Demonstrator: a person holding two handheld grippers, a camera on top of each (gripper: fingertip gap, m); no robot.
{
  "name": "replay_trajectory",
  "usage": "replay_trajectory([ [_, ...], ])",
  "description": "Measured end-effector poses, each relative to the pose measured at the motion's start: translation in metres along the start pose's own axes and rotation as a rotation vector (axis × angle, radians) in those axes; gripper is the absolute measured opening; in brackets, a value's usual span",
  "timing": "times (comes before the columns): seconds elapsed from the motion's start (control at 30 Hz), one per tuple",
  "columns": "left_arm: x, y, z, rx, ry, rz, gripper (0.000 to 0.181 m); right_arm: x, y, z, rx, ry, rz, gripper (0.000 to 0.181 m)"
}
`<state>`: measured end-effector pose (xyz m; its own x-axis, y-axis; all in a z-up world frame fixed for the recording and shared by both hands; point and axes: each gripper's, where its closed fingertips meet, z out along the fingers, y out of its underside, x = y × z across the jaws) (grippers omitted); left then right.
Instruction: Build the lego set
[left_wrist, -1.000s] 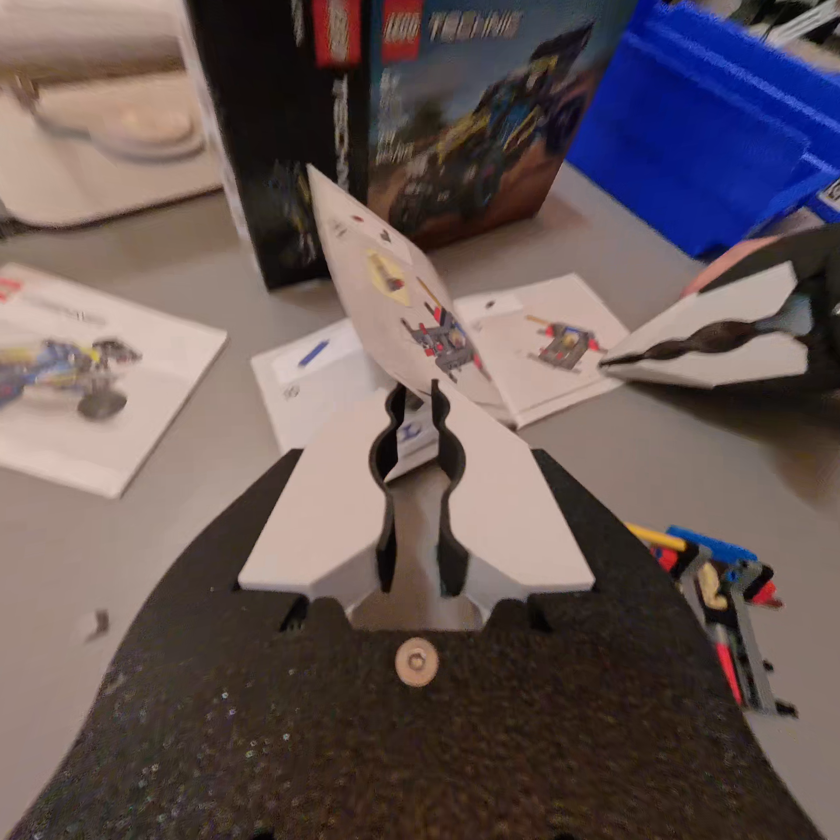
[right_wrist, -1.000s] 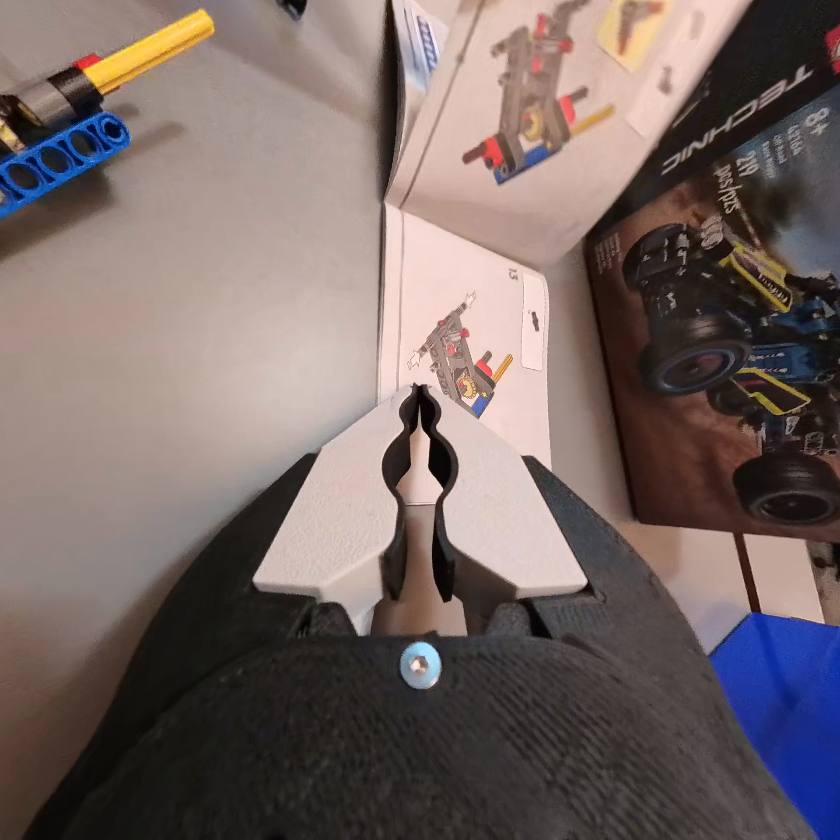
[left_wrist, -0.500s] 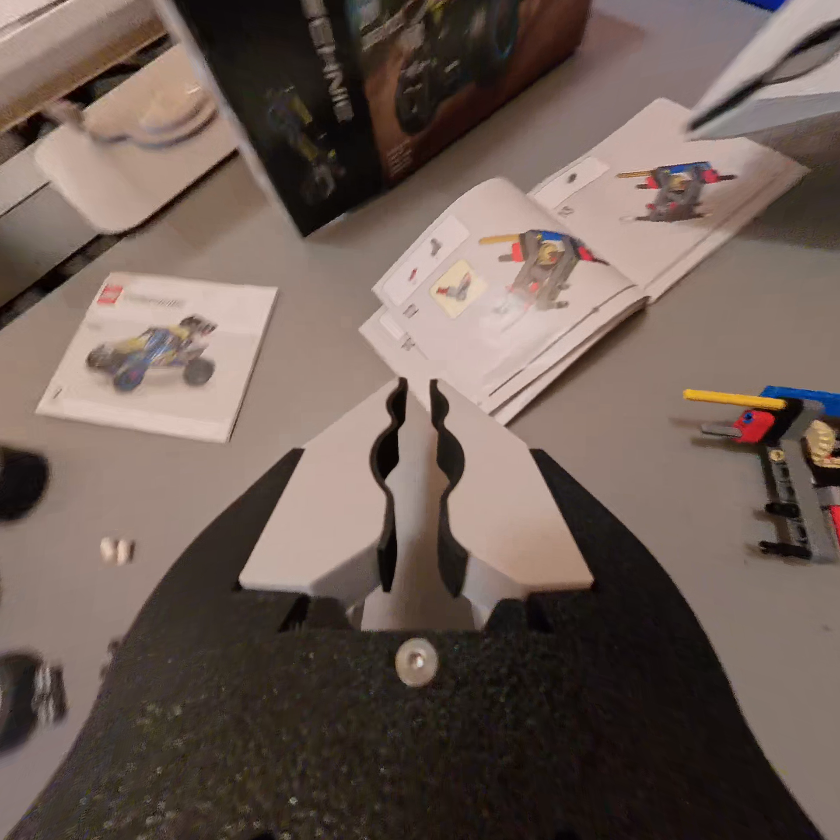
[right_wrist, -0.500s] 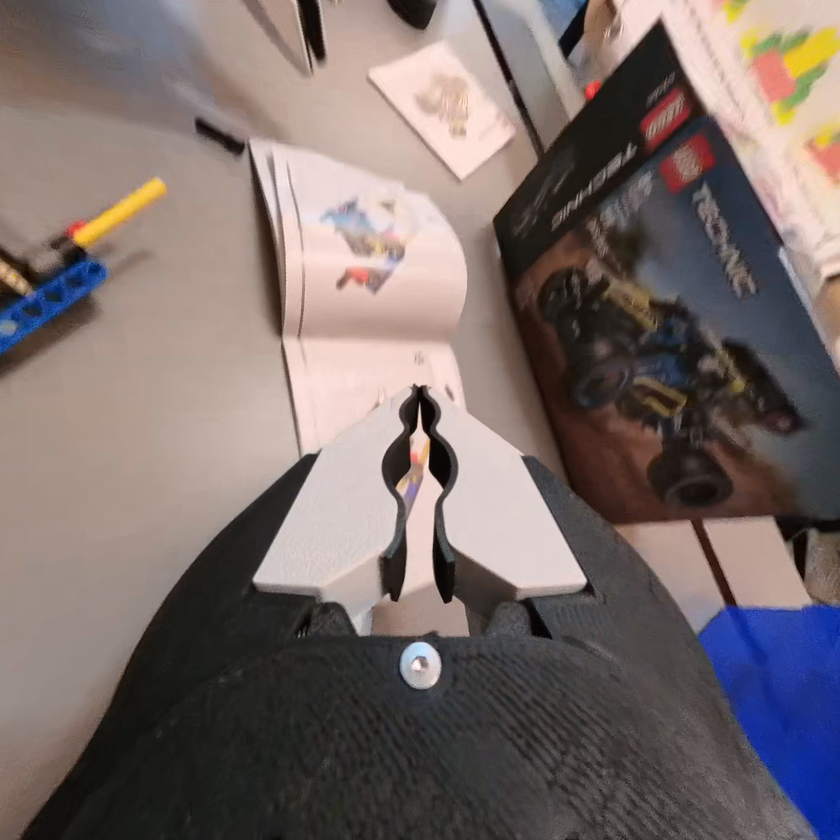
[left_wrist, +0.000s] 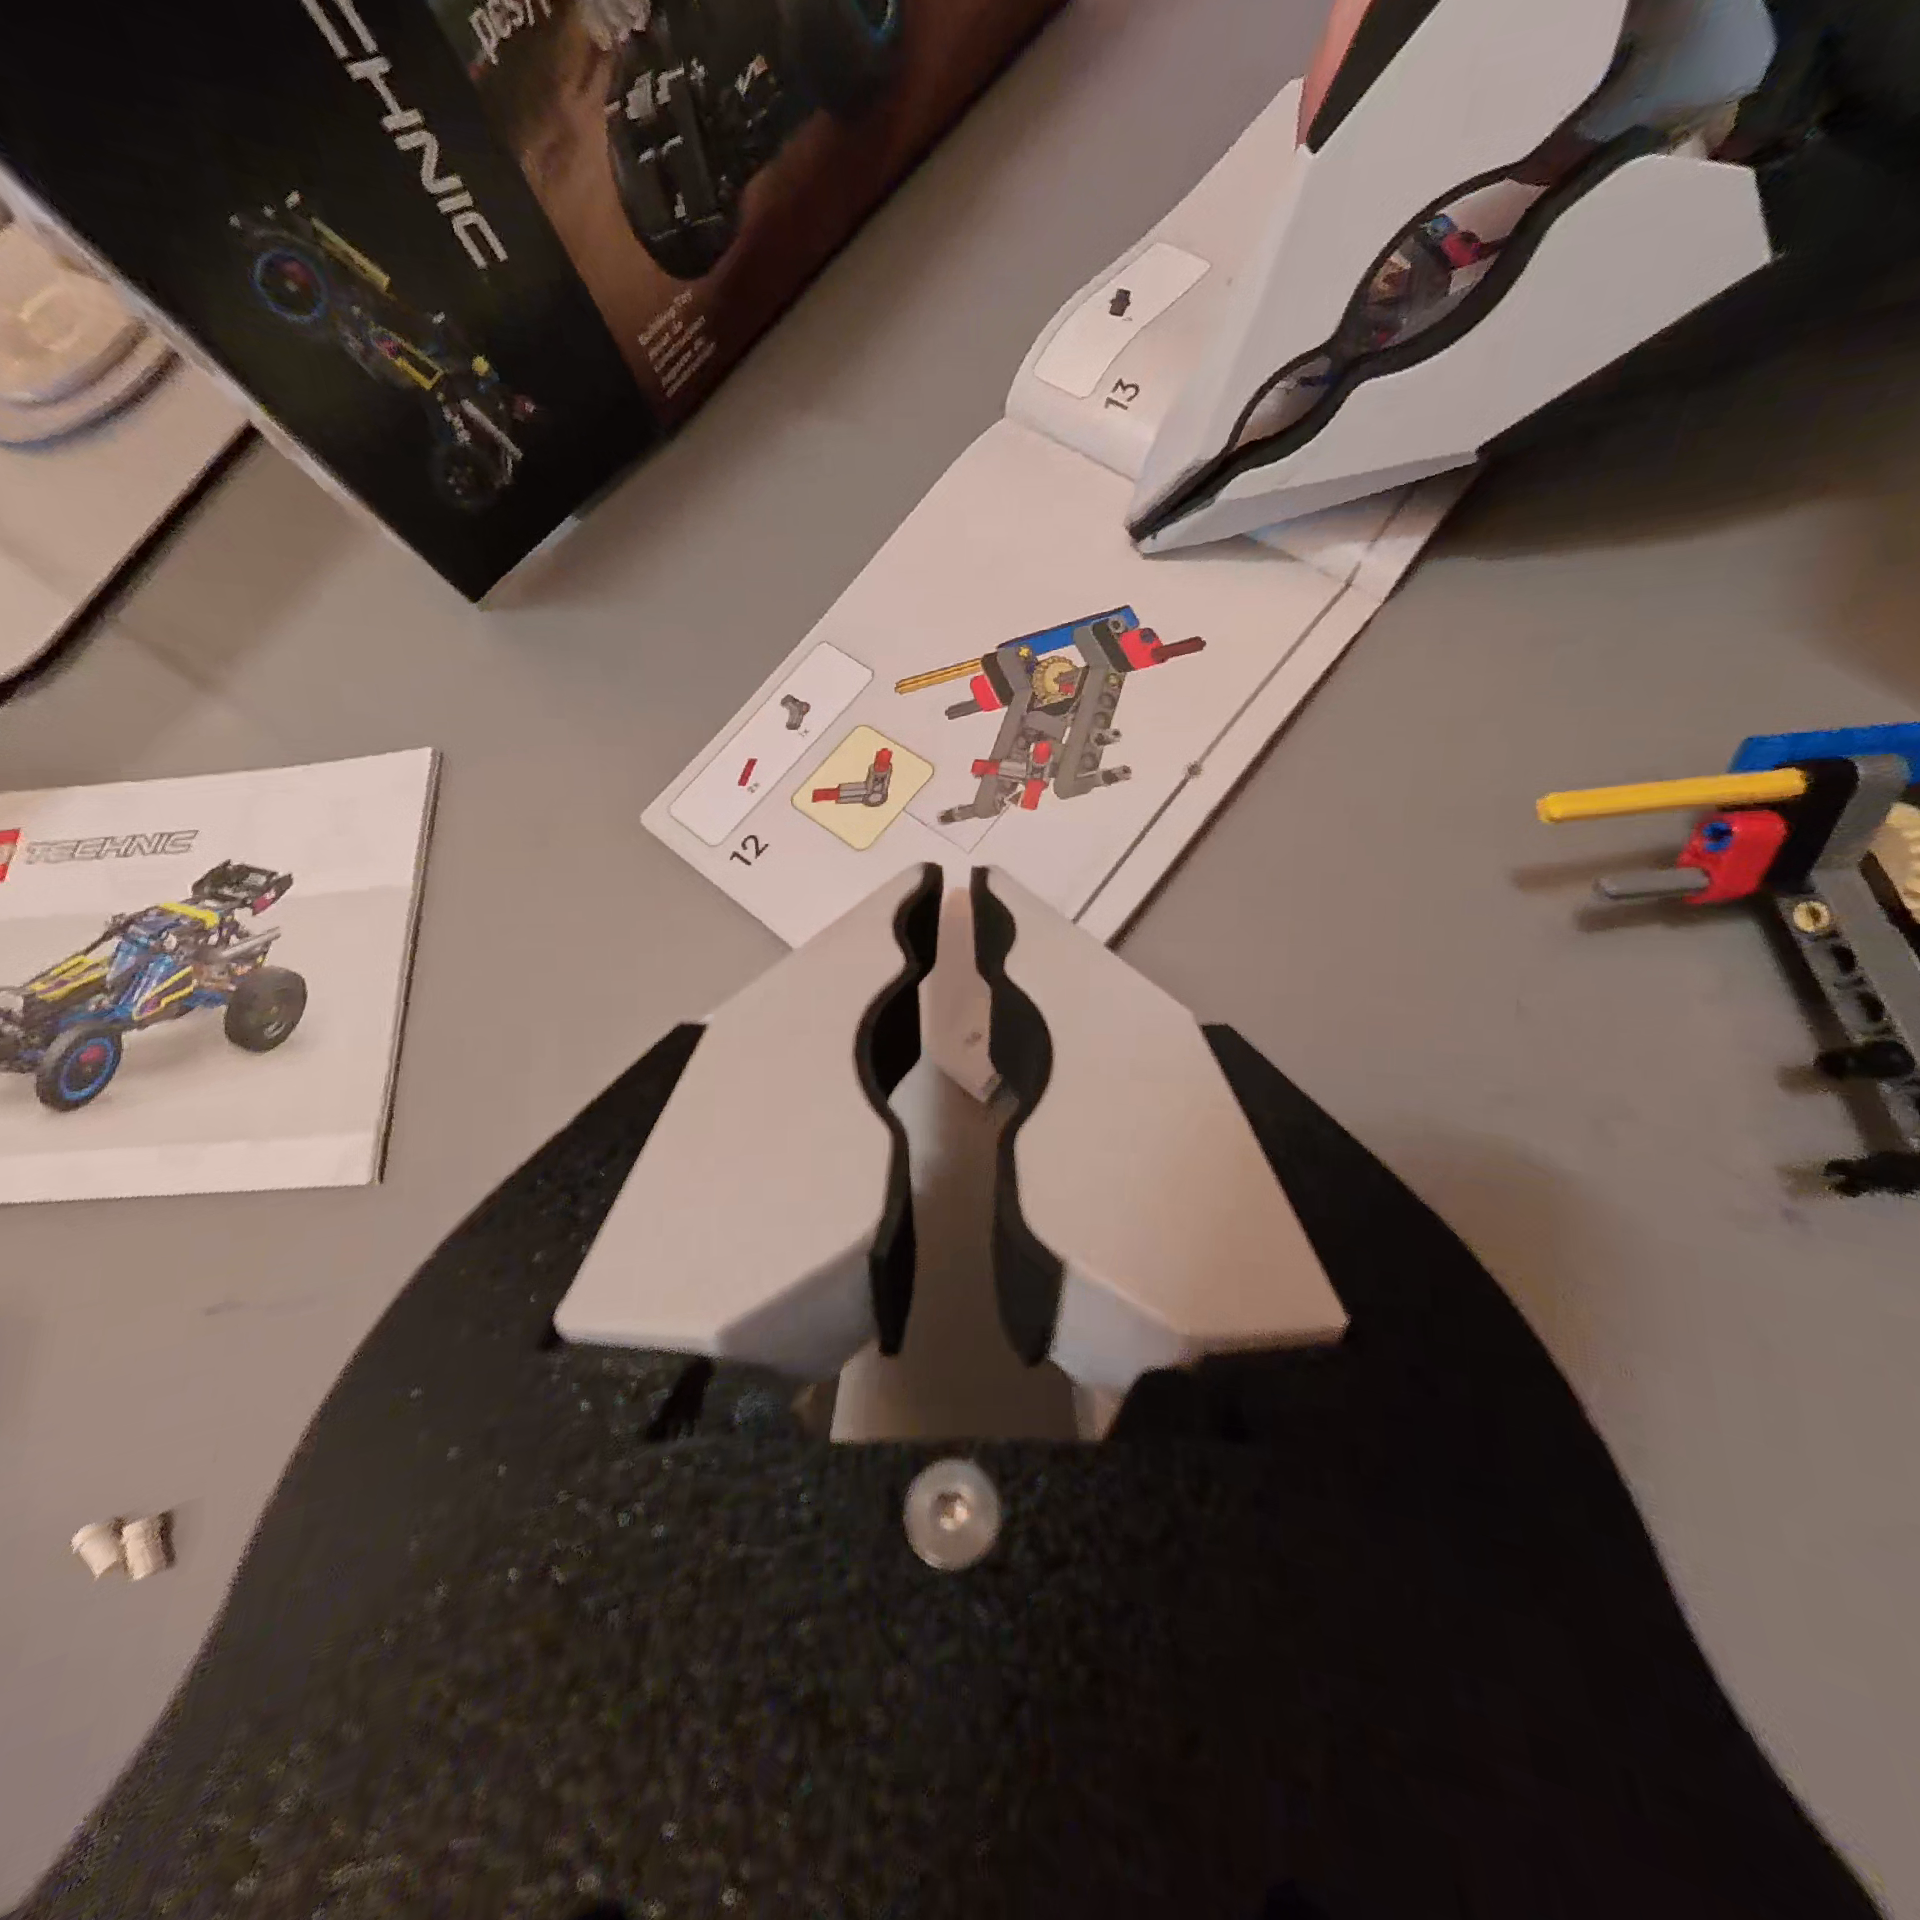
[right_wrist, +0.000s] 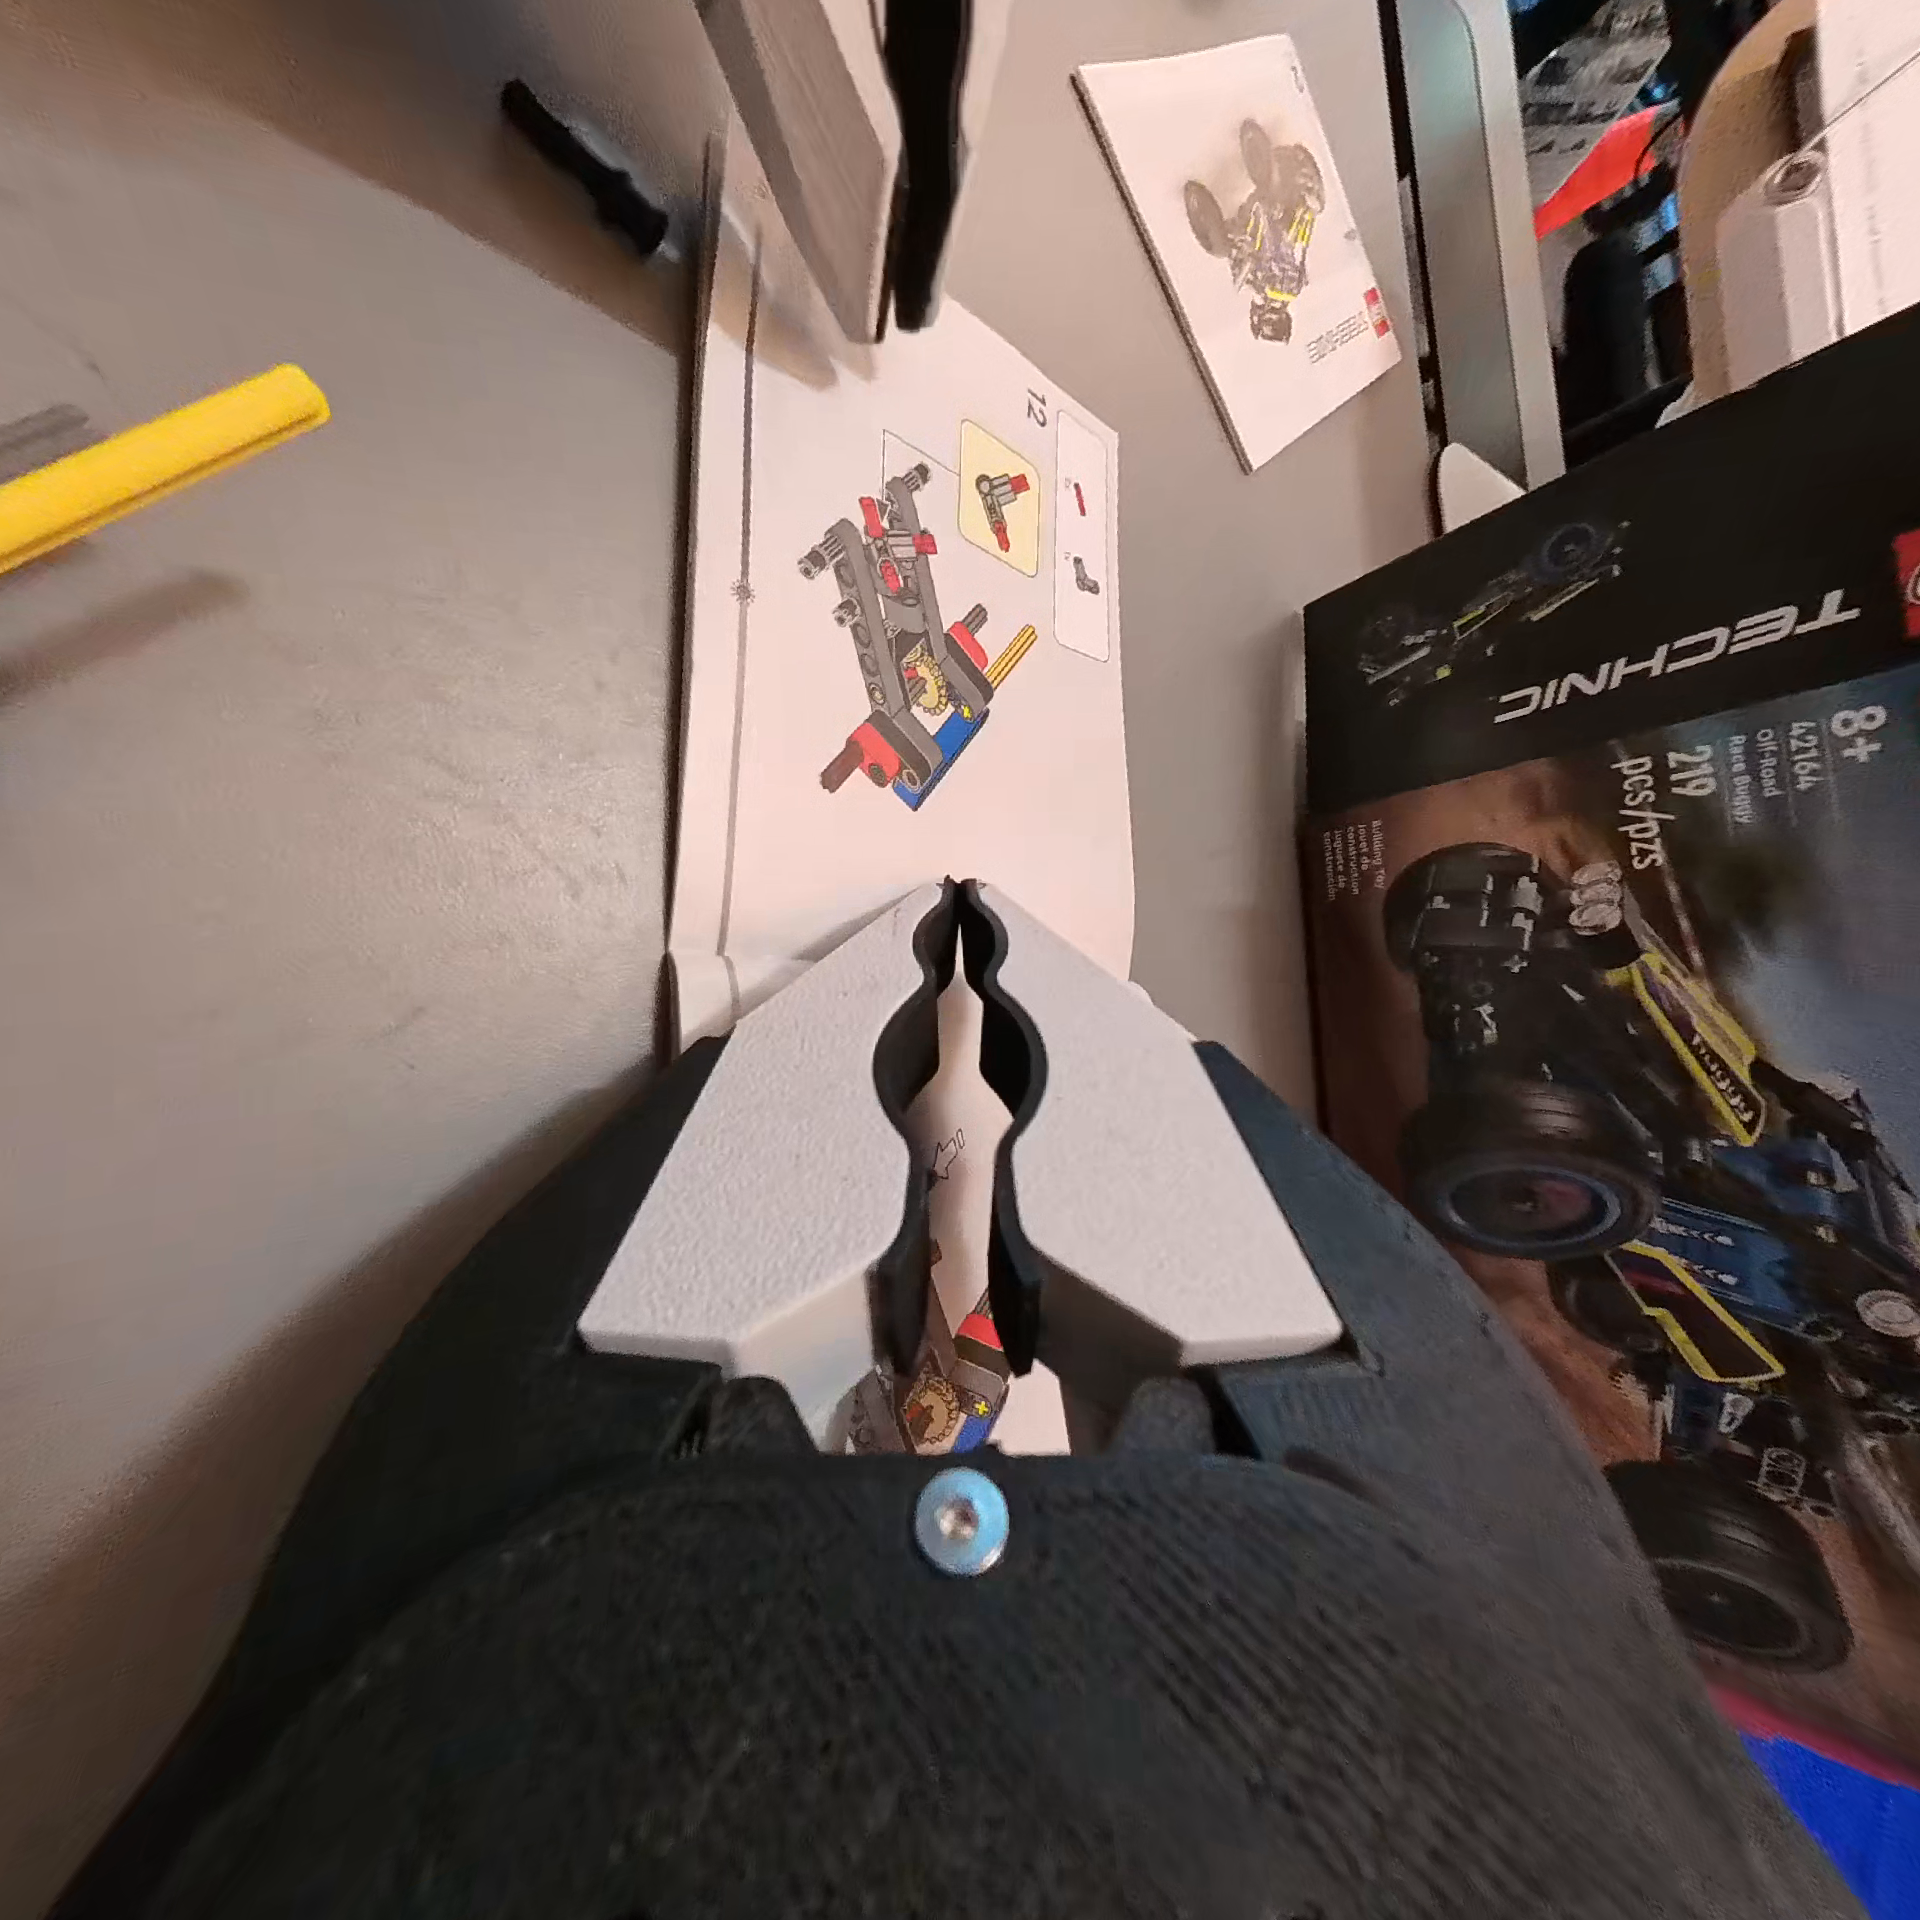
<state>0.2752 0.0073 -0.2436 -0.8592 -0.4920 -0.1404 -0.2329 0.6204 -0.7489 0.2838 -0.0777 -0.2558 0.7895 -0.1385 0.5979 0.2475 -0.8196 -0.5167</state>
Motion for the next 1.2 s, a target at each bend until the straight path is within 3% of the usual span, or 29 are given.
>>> replay_trajectory([
  [0.03,0.001,0.000,0.001,0.005,-0.005,0.015,0.000,0.000,0.000,0.000,0.003,0.012,-0.009,0.000],
  [0.2,0.003,0.012,0.010,-0.048,-0.013,0.049,0.000,0.000,0.000,-0.001,0.004,0.036,-0.048,0.000],
  [0.5,0.001,0.016,0.006,-0.031,0.056,-0.080,0.000,0.000,0.003,-0.004,0.011,0.043,-0.028,0.000],
  [0.7,-0.011,0.010,-0.009,0.009,-0.015,-0.051,0.000,-0.001,0.003,-0.005,0.025,0.060,-0.035,0.000],
  [0.83,-0.044,-0.016,-0.051,0.162,-0.207,-0.038,0.000,0.001,0.003,-0.007,0.039,0.107,-0.056,0.000],
  [0.93,-0.070,-0.019,-0.107,0.200,-0.377,-0.096,0.000,0.003,0.006,-0.008,0.033,0.130,-0.060,0.000],
  [1.03,-0.081,0.009,-0.165,0.135,-0.452,-0.181,0.000,0.008,0.010,-0.009,0.028,0.158,-0.065,0.000],
  [1.2,-0.074,0.094,-0.232,-0.046,-0.498,-0.303,0.002,0.021,0.004,-0.016,0.067,0.268,-0.091,0.000],
])
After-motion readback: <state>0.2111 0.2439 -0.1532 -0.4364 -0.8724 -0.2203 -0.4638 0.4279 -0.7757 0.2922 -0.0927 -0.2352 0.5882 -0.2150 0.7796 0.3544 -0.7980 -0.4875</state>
